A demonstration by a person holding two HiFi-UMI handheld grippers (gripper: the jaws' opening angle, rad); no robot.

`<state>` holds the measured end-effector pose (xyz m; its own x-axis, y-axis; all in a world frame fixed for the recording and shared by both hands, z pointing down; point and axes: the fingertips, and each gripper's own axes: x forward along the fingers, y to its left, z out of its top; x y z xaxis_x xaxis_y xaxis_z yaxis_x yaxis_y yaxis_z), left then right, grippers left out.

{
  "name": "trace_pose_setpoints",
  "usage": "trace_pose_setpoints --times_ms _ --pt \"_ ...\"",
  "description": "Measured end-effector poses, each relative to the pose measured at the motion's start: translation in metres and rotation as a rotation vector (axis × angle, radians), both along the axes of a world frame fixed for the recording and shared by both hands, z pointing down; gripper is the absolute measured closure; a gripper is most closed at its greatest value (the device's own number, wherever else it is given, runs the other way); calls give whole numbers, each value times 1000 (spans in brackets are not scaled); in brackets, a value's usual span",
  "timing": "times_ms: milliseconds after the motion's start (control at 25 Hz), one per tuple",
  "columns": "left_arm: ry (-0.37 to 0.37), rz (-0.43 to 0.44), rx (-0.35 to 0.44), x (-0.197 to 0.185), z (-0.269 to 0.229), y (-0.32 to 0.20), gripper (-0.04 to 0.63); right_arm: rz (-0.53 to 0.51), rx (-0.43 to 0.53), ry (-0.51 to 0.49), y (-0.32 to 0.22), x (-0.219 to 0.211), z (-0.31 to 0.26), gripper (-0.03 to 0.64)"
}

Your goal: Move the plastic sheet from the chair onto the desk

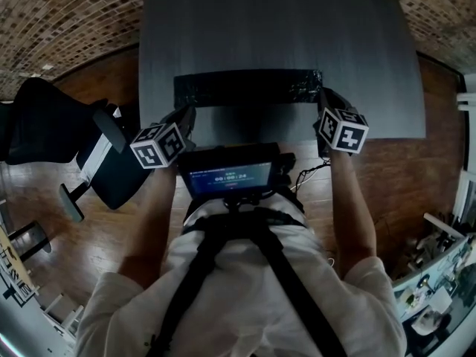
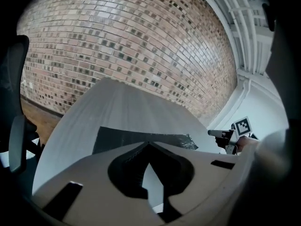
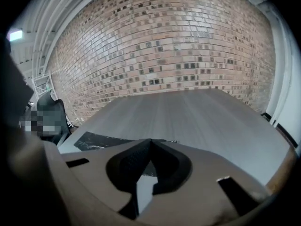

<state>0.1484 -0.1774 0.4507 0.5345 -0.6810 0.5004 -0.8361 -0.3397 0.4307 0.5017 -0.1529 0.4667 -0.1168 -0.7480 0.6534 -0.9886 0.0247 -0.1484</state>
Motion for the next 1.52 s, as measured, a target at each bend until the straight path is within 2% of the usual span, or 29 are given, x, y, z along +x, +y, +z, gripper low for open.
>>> trace_pose_setpoints --times_ms 320,640,960,1200,1520 --pt "37 87 23 22 -21 27 580 -52 8 -91 13 -47 -16 614" --pt "60 137 34 33 -33 42 580 -127 31 -108 18 -83 -33 614" --pt "45 155 48 34 -42 46 580 -178 25 -110 21 -104 -34 614" --pt "94 128 45 26 -45 46 580 -180 28 -94 27 -110 -33 614" --pt "94 129 43 25 -43 43 580 -175 46 -68 30 -108 -35 615"
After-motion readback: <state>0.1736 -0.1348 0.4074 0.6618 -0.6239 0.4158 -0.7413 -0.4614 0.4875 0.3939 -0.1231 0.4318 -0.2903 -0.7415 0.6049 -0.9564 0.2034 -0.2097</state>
